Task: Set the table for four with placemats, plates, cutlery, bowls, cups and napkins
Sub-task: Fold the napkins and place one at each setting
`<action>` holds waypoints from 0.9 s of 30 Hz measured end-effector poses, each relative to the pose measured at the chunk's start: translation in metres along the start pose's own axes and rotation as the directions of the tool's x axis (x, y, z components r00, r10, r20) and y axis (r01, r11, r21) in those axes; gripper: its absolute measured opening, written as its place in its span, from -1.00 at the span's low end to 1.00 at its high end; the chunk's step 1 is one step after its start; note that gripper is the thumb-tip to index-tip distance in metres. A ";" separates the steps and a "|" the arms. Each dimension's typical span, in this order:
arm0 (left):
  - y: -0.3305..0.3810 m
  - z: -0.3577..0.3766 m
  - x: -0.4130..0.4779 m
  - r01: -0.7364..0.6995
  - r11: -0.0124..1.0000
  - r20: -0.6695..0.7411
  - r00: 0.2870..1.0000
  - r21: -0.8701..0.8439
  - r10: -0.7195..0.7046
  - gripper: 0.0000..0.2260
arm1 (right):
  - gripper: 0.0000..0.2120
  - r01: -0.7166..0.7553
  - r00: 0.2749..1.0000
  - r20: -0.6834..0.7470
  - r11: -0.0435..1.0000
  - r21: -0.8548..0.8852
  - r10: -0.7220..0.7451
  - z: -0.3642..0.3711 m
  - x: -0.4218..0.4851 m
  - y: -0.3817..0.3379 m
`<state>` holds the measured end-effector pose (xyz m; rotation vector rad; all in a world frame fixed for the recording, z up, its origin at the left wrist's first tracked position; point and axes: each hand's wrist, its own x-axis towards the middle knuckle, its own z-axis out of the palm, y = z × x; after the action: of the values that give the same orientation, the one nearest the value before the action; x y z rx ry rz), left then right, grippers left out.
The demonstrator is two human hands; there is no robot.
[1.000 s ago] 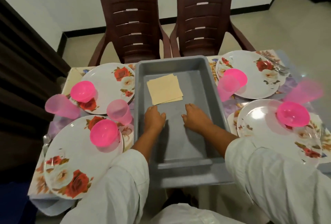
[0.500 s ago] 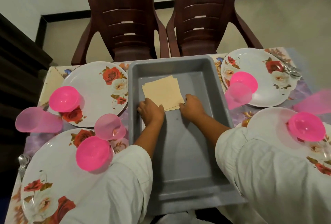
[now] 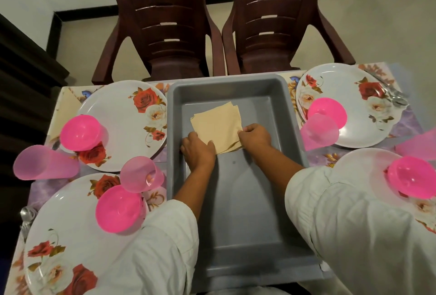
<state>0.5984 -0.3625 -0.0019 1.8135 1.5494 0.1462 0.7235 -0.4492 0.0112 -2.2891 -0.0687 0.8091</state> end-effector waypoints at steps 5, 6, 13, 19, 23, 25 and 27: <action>-0.003 0.002 -0.014 -0.453 0.870 0.084 0.892 0.195 0.445 -0.47 | -0.92 -0.090 0.996 0.030 0.976 0.200 0.086 0.000 0.004 0.010; -0.002 0.004 -0.016 -0.518 0.837 0.143 0.855 0.177 0.498 -0.48 | -0.94 -0.111 0.993 0.057 0.963 0.245 0.100 -0.001 0.005 0.012; 0.002 0.007 -0.010 -0.643 0.741 0.220 0.765 0.193 0.606 -0.57 | -0.87 -0.202 0.968 0.215 0.909 0.364 0.129 -0.009 -0.002 0.018; -0.002 0.004 -0.004 -0.660 0.730 0.264 0.746 0.175 0.611 -0.65 | -0.87 -0.205 0.968 0.215 0.909 0.362 0.132 -0.011 -0.003 0.021; -0.001 0.003 -0.007 -0.698 0.688 0.230 0.716 0.199 0.659 -0.80 | -0.87 -0.211 0.964 0.229 0.912 0.352 0.135 -0.009 -0.007 0.021; -0.001 0.004 -0.009 -0.706 0.680 0.217 0.708 0.199 0.672 -0.80 | -0.91 -0.207 0.967 0.214 0.912 0.355 0.136 -0.012 -0.010 0.020; -0.002 0.004 -0.009 -0.703 0.689 0.203 0.711 0.177 0.673 -0.80 | -0.93 -0.206 0.970 0.198 0.915 0.347 0.143 -0.014 -0.012 0.021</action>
<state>0.5963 -0.3727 -0.0023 2.4881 0.7357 0.1983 0.7180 -0.4761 0.0123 -1.8890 0.2001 1.0150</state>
